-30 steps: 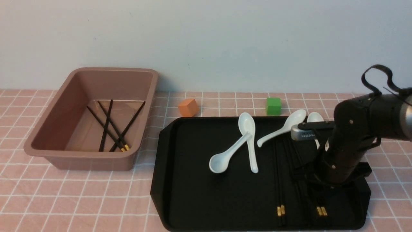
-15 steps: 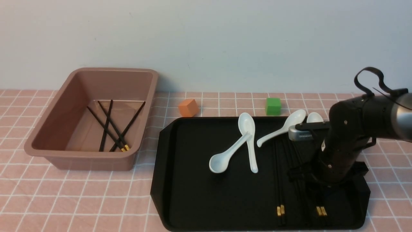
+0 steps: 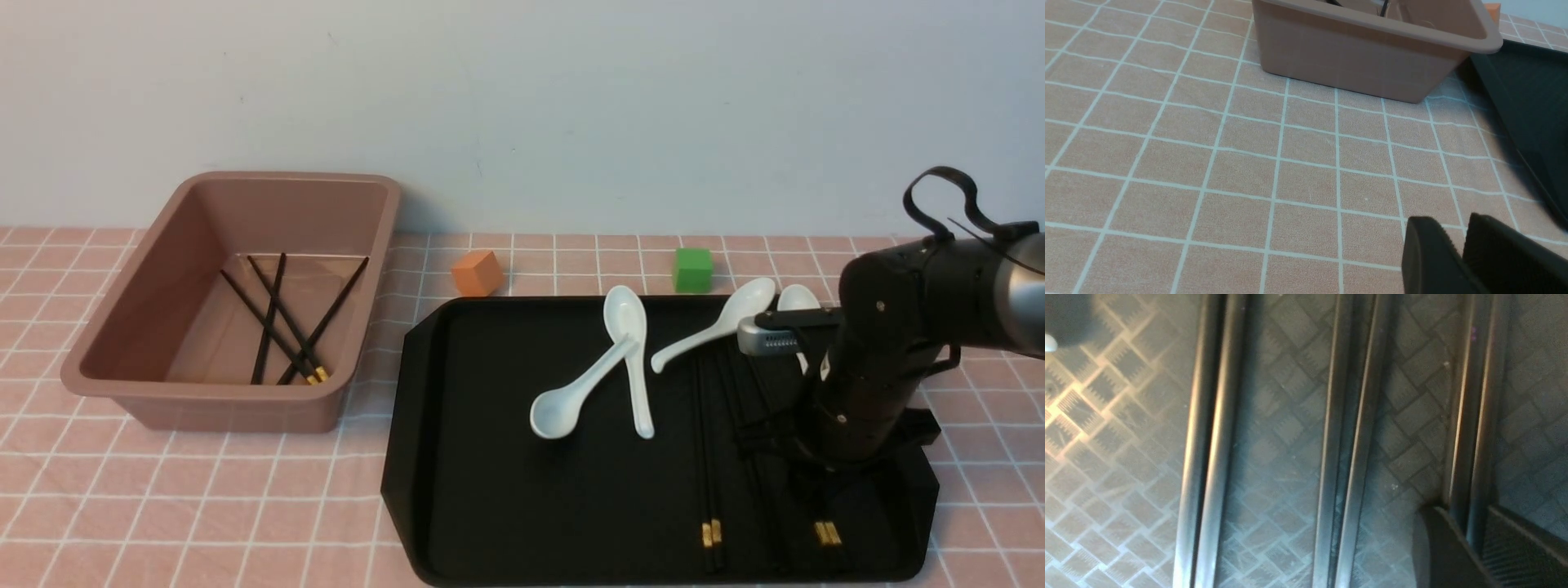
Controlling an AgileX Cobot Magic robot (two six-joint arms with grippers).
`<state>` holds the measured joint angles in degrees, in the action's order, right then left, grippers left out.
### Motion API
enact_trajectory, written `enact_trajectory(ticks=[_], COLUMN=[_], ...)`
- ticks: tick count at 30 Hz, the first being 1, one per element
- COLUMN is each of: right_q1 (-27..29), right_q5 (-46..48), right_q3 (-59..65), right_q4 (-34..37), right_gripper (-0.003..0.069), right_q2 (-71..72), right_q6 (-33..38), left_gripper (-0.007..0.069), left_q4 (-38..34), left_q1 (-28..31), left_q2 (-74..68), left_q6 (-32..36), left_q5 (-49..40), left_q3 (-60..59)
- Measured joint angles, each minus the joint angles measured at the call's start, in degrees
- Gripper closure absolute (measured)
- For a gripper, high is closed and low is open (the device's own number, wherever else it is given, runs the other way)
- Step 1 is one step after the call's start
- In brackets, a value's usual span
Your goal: On pink tablecloth take chopsticks from black tray and put them in box.
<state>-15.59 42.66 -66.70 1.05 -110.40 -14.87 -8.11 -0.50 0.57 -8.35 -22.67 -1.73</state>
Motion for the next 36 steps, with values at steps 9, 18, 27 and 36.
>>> enact_trajectory(ticks=[9, 18, 27, 36], right_q1=[0.00, 0.00, -3.39, -17.23], right_q5=[0.04, 7.38, 10.37, 9.64], right_q3=[0.74, 1.23, 0.71, -26.12], right_q4=[-0.43, -1.05, 0.22, 6.85], right_gripper=[0.0518, 0.0519, 0.0519, 0.0519], right_q2=[1.98, 14.11, 21.33, 7.00], right_q6=[0.20, 2.17, 2.36, 2.36], left_gripper=[0.0466, 0.0459, 0.0452, 0.0447], left_q4=[0.00, 0.00, 0.00, 0.00], left_q1=[0.00, 0.00, 0.00, 0.00], left_q2=[0.00, 0.00, 0.00, 0.00], left_q6=[0.00, 0.00, 0.00, 0.00], left_q5=[0.00, 0.00, 0.00, 0.00], left_q3=[0.00, 0.00, 0.00, 0.00])
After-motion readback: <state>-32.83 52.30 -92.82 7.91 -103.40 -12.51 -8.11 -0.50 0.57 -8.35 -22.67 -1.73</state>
